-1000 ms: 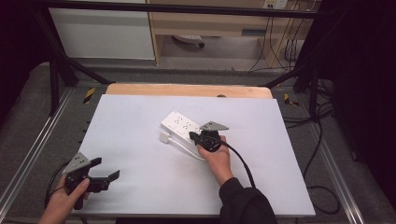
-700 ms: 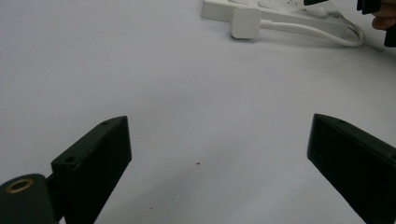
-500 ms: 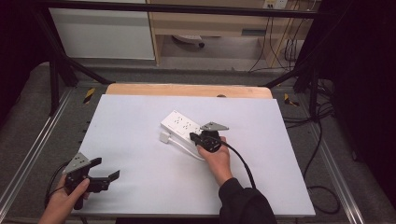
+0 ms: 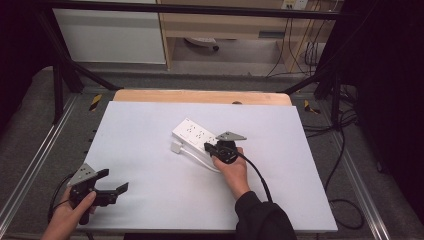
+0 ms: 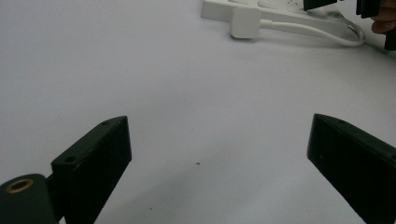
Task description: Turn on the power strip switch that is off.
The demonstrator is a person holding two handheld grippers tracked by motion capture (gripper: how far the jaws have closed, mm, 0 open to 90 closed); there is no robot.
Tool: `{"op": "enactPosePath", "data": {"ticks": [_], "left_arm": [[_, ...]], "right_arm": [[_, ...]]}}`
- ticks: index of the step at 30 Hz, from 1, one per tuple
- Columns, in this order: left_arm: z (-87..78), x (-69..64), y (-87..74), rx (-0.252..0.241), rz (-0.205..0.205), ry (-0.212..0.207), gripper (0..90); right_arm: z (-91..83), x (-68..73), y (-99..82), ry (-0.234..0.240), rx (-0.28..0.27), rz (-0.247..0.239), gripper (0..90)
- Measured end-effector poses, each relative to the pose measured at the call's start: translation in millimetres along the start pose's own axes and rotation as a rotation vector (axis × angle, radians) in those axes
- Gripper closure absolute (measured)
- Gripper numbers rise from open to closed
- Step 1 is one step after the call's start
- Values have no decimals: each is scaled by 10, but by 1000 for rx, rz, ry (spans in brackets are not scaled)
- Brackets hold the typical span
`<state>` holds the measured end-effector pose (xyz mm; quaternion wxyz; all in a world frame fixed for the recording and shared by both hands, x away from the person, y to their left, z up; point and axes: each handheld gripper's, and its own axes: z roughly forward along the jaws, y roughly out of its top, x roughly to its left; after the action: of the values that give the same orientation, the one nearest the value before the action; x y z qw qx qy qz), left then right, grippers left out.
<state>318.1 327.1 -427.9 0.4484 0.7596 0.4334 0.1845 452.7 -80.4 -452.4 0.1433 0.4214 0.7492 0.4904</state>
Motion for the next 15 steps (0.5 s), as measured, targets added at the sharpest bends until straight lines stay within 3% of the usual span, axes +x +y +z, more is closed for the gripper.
{"op": "enactPosePath", "data": {"ticks": [15], "left_arm": [[-1,-3,1,0,6,5,65]], "right_arm": [[14,21,-4,-6,-1,-25,900]]}}
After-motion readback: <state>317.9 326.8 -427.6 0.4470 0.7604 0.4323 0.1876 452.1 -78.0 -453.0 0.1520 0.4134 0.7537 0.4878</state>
